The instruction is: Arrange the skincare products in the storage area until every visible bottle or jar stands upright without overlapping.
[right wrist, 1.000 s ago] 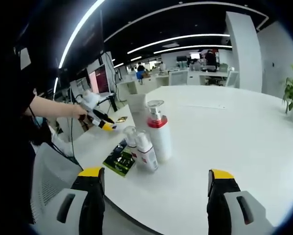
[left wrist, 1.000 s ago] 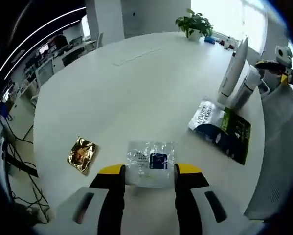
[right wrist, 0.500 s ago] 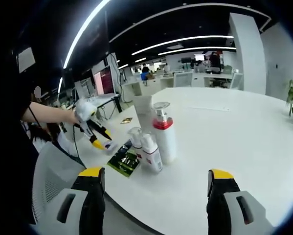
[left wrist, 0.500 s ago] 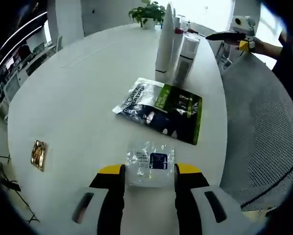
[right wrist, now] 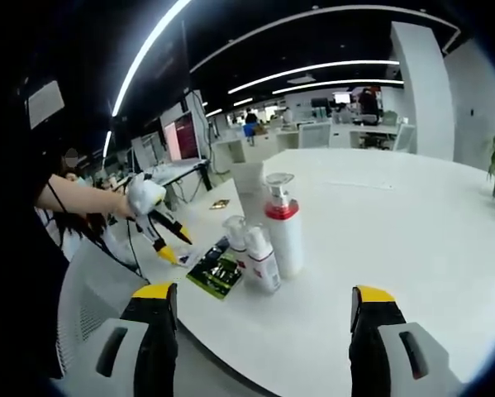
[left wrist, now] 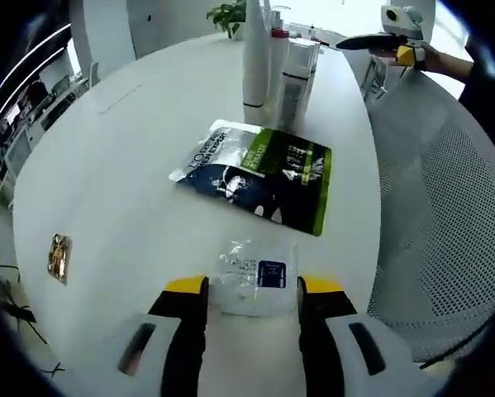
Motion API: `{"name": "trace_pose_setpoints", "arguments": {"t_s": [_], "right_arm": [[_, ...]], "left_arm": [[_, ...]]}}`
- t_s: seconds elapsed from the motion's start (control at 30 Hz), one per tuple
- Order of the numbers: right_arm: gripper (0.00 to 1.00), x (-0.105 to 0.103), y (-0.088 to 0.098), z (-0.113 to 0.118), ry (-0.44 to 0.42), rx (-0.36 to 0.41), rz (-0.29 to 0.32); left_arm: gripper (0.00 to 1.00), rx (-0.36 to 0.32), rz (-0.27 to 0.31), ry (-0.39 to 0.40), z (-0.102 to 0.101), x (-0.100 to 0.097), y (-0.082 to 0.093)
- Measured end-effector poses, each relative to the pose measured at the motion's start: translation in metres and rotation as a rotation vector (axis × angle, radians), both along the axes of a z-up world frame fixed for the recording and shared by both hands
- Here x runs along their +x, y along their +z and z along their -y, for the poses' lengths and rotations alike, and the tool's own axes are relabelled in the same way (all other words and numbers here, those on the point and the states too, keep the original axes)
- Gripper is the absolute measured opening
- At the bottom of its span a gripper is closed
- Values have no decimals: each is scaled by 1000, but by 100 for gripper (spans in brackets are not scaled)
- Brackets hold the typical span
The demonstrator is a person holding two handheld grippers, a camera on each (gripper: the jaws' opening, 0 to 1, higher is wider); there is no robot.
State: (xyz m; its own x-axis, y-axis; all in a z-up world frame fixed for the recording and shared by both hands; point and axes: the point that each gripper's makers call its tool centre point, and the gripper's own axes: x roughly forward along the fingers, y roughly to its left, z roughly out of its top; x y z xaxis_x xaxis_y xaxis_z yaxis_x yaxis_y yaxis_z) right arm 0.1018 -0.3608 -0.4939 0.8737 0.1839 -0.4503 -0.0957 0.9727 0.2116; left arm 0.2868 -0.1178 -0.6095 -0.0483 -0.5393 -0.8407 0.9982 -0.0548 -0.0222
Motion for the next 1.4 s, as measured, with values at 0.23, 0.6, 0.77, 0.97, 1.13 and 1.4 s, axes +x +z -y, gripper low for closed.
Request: {"name": "trace_pose_setpoints", "arguments": {"t_s": [0.23,0.6,0.77,0.97,1.13,1.4], "right_arm": [[89,0,2,-2,8,4,9],[88,-1,2,-6,26,7,13],[88,-2,2,-7,31,9,15],[87,-2,3,-6,26,12,18],[87,-2,3,-8,26,13,16],[86,-3,2,-7,26,12,9]], "left_arm": [[55,-7,45,291,-8,14,22],[59,50,-98,782,-18,-17,2],[55,85,-71,825,-15,-12,-9],[57,104,-18,926,-15,-2,-9],[57,84,-45,1039,-12,3,-11],[53,83,-6,1064,-5,8,-11]]}}
